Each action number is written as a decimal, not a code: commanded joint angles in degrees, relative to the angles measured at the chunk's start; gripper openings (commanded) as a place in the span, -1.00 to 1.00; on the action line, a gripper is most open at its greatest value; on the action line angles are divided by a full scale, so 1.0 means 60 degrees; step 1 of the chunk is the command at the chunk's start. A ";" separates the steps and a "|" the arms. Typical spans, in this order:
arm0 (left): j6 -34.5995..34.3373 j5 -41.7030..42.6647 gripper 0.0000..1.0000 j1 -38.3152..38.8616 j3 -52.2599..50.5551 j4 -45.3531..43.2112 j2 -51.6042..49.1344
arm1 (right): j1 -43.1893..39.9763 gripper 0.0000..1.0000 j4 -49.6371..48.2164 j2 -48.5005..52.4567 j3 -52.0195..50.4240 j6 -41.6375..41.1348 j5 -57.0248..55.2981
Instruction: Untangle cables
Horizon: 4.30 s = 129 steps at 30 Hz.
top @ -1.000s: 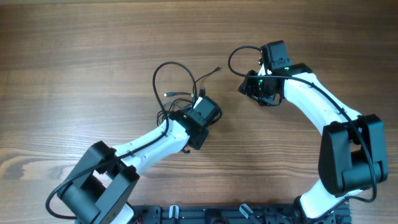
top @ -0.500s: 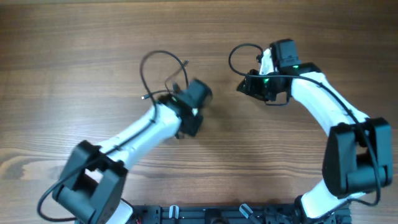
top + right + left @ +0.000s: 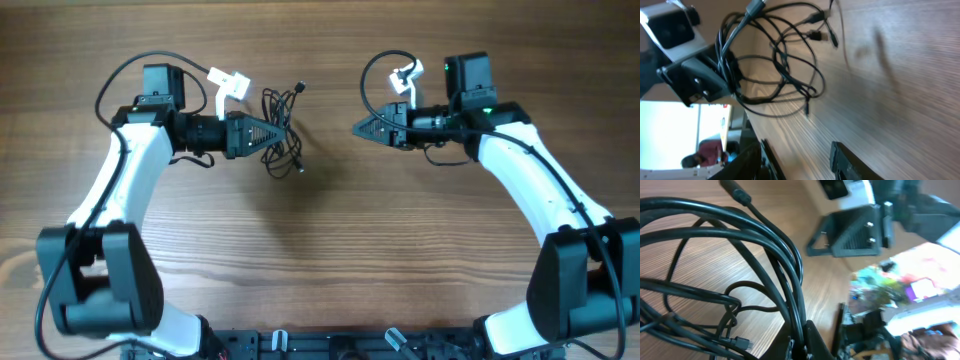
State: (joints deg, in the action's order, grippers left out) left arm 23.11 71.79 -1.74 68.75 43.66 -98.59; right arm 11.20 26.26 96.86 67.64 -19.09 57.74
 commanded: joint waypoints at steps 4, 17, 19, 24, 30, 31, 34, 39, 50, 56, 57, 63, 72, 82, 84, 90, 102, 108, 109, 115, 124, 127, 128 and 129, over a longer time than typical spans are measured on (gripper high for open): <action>0.1861 0.3002 -0.87 0.0011 0.0113 -0.0444 -0.0991 | 0.1158 -0.08 -0.1279 -0.0109 0.0029 -0.0397 -0.0882; 0.0484 0.3100 -0.87 0.0011 0.0117 -0.0703 -0.1035 | 0.3158 -0.09 -0.3260 -0.0106 0.0029 0.3683 -0.4666; 0.0284 0.3100 -0.86 0.0011 0.0117 -0.0707 -0.1035 | 0.3169 -0.09 -0.3428 -0.0106 0.0029 0.3687 -0.4674; -0.0007 0.3100 -0.87 0.0007 0.0117 -0.0703 -0.1035 | 0.3169 -0.09 -0.3687 -0.0076 0.0029 0.3934 -0.4692; -0.0189 0.3100 -0.88 0.0011 0.0117 -0.0707 -0.1035 | 0.3268 -0.09 -0.3814 0.0175 0.0029 0.3989 -0.4630; -0.0193 0.3100 -0.88 0.0011 0.0117 -0.0707 -0.1035 | 0.3268 -0.10 -0.3891 0.0178 0.0029 0.4062 -0.4634; -0.0331 0.3100 -0.88 0.0011 0.0117 -0.0710 -0.1035 | 0.3268 -0.61 -0.4040 0.0178 0.0029 0.4193 -0.4634; -0.0441 0.3096 -0.89 -0.0095 0.0117 -0.0780 -0.1035 | 0.3264 -0.92 -0.3115 0.0197 0.0025 0.4732 -0.4790; -0.0721 0.3093 -0.89 -0.2382 0.0117 -0.0820 -0.1035 | 0.2765 -0.91 -0.0856 0.0197 0.0018 0.4382 -0.6747; -0.0725 0.3093 -0.89 -0.2732 0.0117 -0.0816 -0.1038 | 0.2692 -0.91 -0.0707 0.0197 0.0018 0.3282 -0.6747; -0.0743 0.3089 -0.92 -0.2728 0.0117 -0.0812 -0.1035 | 0.2692 -0.91 -0.0685 0.0197 0.0018 0.2892 -0.6772; -0.0973 0.3056 -0.90 -0.2681 0.0113 -0.0812 -0.1038 | 0.2692 -0.60 -0.0321 0.0197 0.0018 -0.0470 -0.6451; -0.1792 0.2422 -0.80 -0.2127 0.0113 -0.0892 -0.1035 | 0.2506 0.45 -0.0838 0.0197 0.0018 -0.0244 -0.5424; -0.0958 0.3096 -0.84 -0.1559 0.0117 -0.1687 -0.1035 | 0.1432 0.44 -0.1304 0.0197 0.0018 -0.1515 -0.3512; -0.1067 0.3093 -0.84 -0.1337 0.0117 -0.1687 -0.1035 | 0.1333 0.37 -0.1297 0.0197 0.0018 -0.1606 -0.2189; -0.2160 0.3089 -0.92 -0.1217 0.0117 -0.2113 -0.1035 | 0.1785 -0.33 -0.0954 0.0197 0.0018 -0.6448 -0.2055; -0.2437 0.3093 -0.92 -0.0860 0.0117 -0.2109 -0.1035 | 0.3486 -0.24 -0.2025 0.0197 0.0018 -1.1107 -0.4656; -0.2433 0.3093 -0.92 -0.0860 0.0117 -0.2109 -0.1035 | 0.3767 -0.24 -0.2051 0.0335 0.0018 -1.2411 -0.5275; -0.2430 0.3093 -0.91 -0.0860 0.0117 -0.2109 -0.1035 | 0.3789 -0.24 -0.2091 0.0390 0.0018 -1.2484 -0.5297; -0.2430 0.3089 -0.91 -0.0860 0.0117 -0.2113 -0.1035 | 0.3952 -0.25 -0.3344 0.1428 0.0018 -1.2579 -0.5406; -0.2401 0.2710 -0.92 -0.0863 0.0117 -0.2397 -0.1035 | 0.3942 -0.92 -0.5027 0.1982 0.0018 -1.1362 -0.5060; -0.2437 0.2149 -0.92 -0.0933 0.0117 -0.2426 -0.1035 | 0.3942 -0.91 -0.5282 0.1934 0.0018 -1.0178 -0.4805; -0.2441 0.1960 -0.92 -0.0994 0.0117 -0.2426 -0.1035 | 0.3942 -0.91 -0.5300 0.1792 0.0018 -0.9737 -0.4783; -0.2452 0.1781 -0.92 -0.1071 0.0117 -0.2426 -0.1035 | 0.3942 -0.91 -0.5359 0.1610 0.0022 -0.9289 -0.4761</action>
State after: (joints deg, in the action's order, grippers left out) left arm 8.60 86.13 -7.20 68.75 29.47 -104.47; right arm 34.72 -4.84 107.72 67.59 -85.12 26.98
